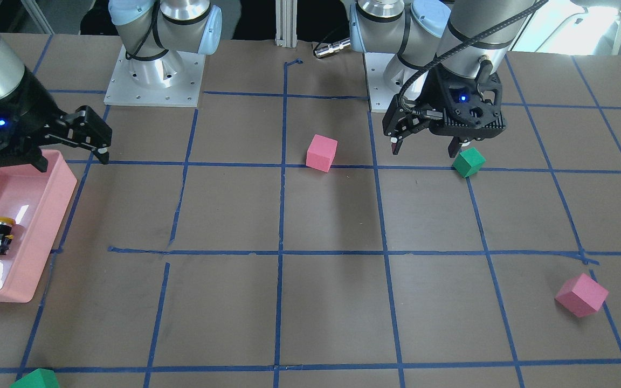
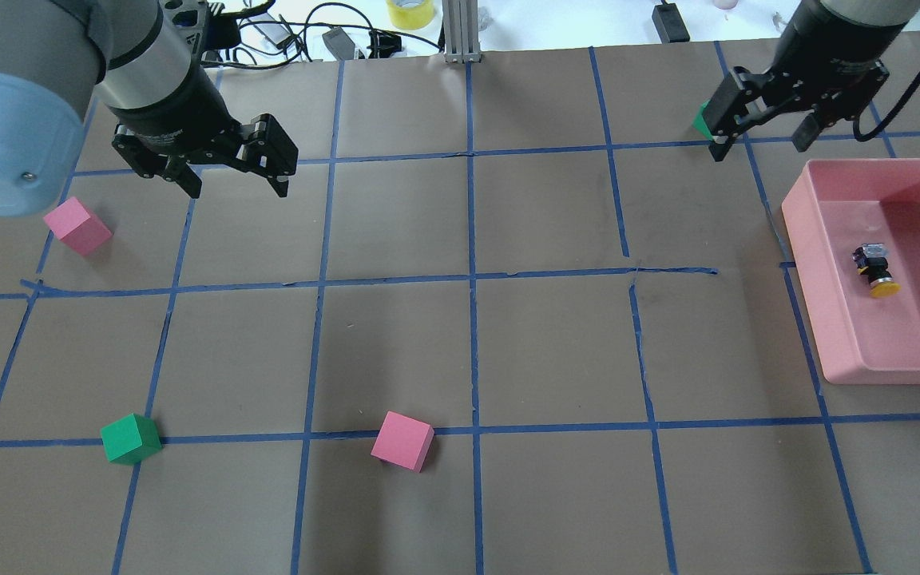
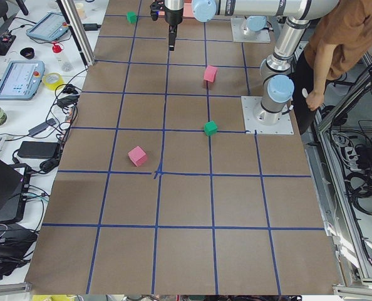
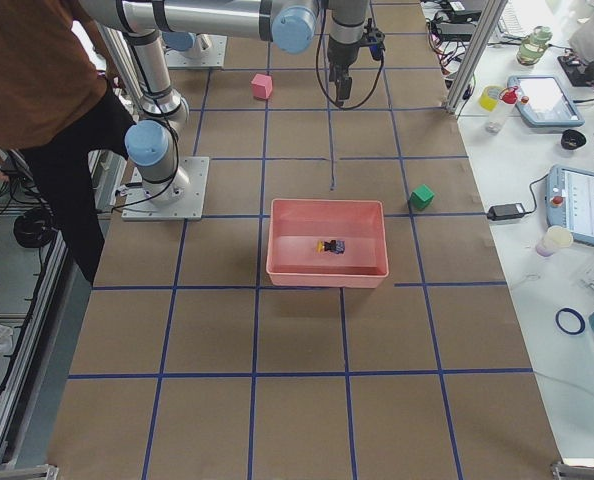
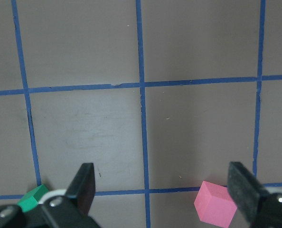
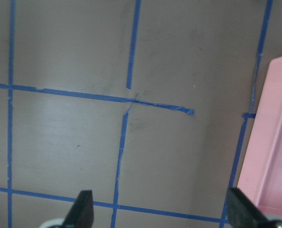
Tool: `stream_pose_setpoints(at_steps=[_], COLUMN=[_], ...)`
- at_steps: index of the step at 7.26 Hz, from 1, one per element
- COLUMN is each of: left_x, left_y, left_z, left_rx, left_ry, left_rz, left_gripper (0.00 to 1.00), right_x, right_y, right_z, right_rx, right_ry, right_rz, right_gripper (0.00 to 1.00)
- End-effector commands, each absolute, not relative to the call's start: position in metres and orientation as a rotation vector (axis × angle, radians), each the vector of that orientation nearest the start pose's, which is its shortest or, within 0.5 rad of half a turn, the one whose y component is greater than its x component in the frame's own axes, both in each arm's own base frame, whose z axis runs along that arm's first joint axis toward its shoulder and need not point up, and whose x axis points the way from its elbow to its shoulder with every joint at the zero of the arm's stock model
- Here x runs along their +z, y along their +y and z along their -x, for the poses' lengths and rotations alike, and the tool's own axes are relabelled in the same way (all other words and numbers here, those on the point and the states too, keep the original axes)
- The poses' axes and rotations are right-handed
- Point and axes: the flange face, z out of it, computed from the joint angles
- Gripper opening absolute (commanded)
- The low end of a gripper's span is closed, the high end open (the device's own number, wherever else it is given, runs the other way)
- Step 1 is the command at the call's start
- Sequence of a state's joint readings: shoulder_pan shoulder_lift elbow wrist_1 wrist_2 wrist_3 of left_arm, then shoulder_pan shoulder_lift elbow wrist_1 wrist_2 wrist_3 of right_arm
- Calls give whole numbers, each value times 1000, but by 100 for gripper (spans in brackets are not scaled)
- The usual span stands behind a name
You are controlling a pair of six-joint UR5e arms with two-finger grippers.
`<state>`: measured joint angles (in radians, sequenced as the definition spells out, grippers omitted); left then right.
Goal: Align button upright
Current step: 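Move the right gripper over the pink bin toward the yellow-capped button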
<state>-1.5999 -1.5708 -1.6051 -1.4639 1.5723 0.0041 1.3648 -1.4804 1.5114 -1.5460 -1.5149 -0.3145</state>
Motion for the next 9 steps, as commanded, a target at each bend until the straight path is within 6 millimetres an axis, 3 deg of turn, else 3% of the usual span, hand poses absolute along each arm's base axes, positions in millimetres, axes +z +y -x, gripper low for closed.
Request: stream_pose_setpoints(at_steps=[1, 2, 3, 4, 5, 7, 8, 9], left_x=[482, 482, 482, 482, 482, 482, 482, 482], left_y=[-495, -495, -494, -494, -495, -495, -495, -495], left_z=[148, 148, 148, 148, 148, 148, 148, 148], left_rx=[-116, -116, -113, -113, -116, -116, -118, -118], left_ry=[3138, 3138, 3138, 3138, 3140, 3140, 3139, 3141], left_rz=[-53, -53, -53, -53, -58, -60, -67, -68], left_gripper=[100, 100, 100, 100, 100, 100, 100, 100], right_x=[420, 405, 390, 353, 336, 294, 267, 263], right_y=[-555, -564, -566, -572, -569, -561, -557, -554], right_z=[75, 117, 144, 170, 201, 205, 222, 230], right_rx=[69, -41, -42, 23, -6, -68, -81, -90], right_ry=[3059, 3091, 3090, 3052, 3047, 3062, 3068, 3084], right_rz=[98, 154, 105, 47, 65, 143, 134, 138], right_gripper=[100, 100, 100, 100, 100, 100, 100, 100])
